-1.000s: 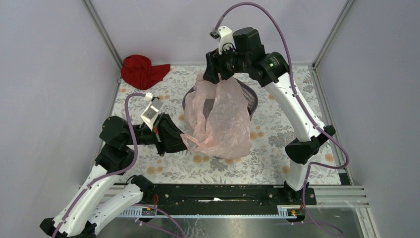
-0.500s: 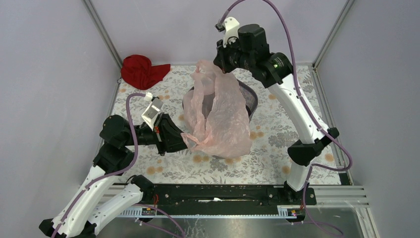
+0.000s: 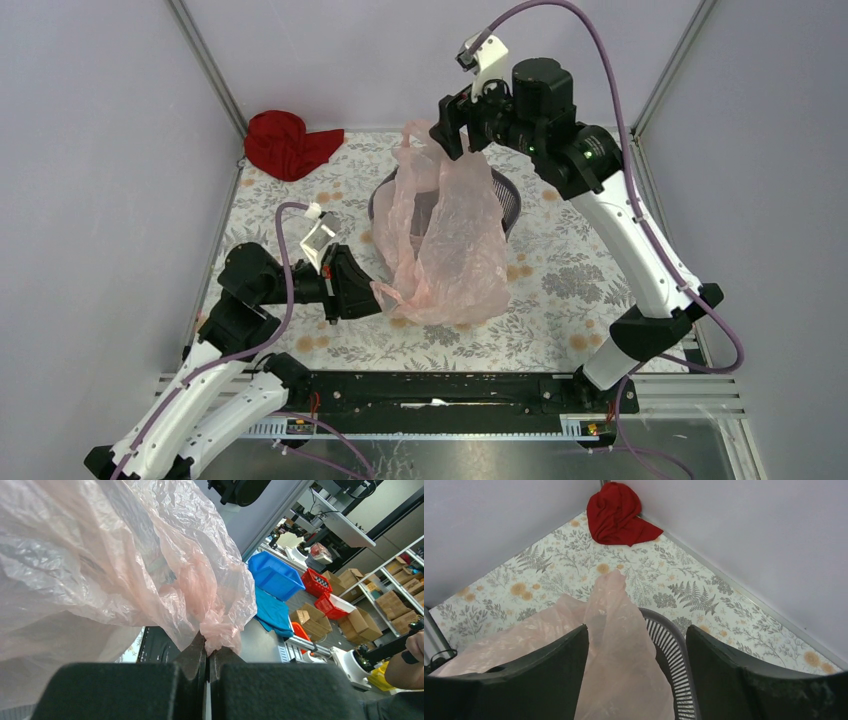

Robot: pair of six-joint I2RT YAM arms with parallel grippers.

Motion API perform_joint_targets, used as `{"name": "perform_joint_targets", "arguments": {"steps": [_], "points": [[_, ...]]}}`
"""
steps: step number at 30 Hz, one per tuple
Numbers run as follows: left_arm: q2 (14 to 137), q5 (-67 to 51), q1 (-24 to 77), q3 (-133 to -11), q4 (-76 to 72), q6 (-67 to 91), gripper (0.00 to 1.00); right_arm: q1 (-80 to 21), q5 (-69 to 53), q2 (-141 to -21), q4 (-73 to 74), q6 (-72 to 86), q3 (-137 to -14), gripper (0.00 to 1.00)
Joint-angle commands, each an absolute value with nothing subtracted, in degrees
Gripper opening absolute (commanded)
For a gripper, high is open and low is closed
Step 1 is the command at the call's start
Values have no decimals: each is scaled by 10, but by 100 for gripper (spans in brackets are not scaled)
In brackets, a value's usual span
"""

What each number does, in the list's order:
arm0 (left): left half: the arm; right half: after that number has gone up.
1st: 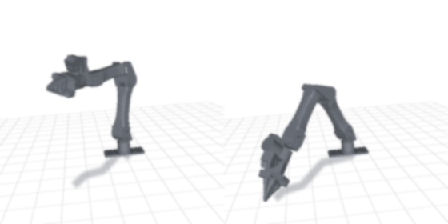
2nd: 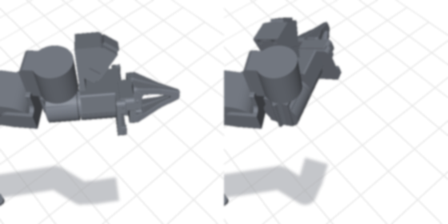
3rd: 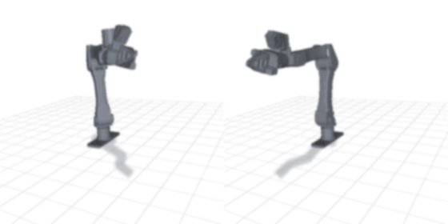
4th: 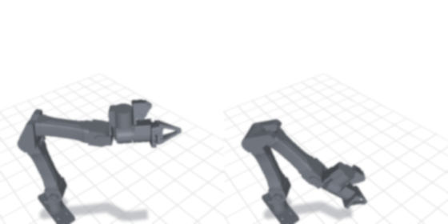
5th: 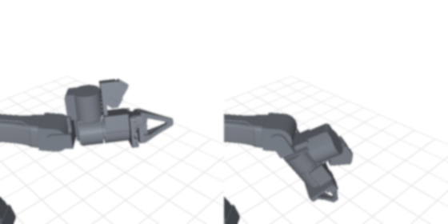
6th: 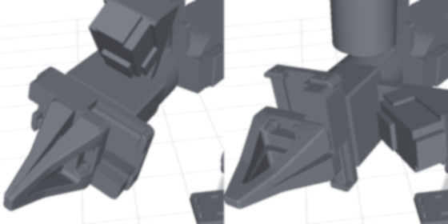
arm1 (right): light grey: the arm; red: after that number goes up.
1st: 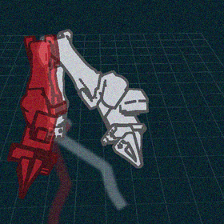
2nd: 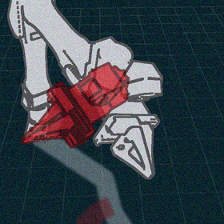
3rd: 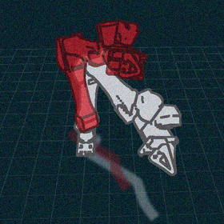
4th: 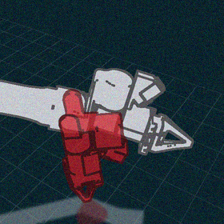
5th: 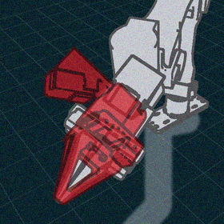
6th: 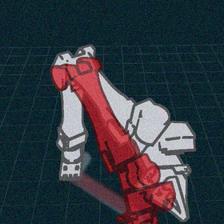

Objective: Put the trash bags into the trash bin

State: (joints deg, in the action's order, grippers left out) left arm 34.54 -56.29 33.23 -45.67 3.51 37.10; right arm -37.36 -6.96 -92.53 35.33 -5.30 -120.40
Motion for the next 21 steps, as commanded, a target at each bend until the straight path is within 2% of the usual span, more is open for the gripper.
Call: {"name": "perform_joint_targets", "arguments": {"steps": [1, 3, 5, 12, 16, 21], "points": [[327, -563, 331, -439, 29, 373, 0, -371, -110, -942, 336, -73, -1214, 82], [321, -563, 331, -427, 30, 372, 0, -371, -132, -949, 338, -93, -1212, 92], [318, -562, 331, -416, 30, 371, 0, -372, -127, -964, 347, -120, -1213, 97], [314, -567, 331, -401, 30, 371, 0, -371, -58, -1022, 408, -188, -1301, 98], [309, -566, 331, -398, 31, 372, 0, -371, -104, -1032, 411, -246, -1294, 97], [307, -561, 331, -397, 31, 374, 0, -371, -197, -1080, 459, -217, -1341, 93]]}}
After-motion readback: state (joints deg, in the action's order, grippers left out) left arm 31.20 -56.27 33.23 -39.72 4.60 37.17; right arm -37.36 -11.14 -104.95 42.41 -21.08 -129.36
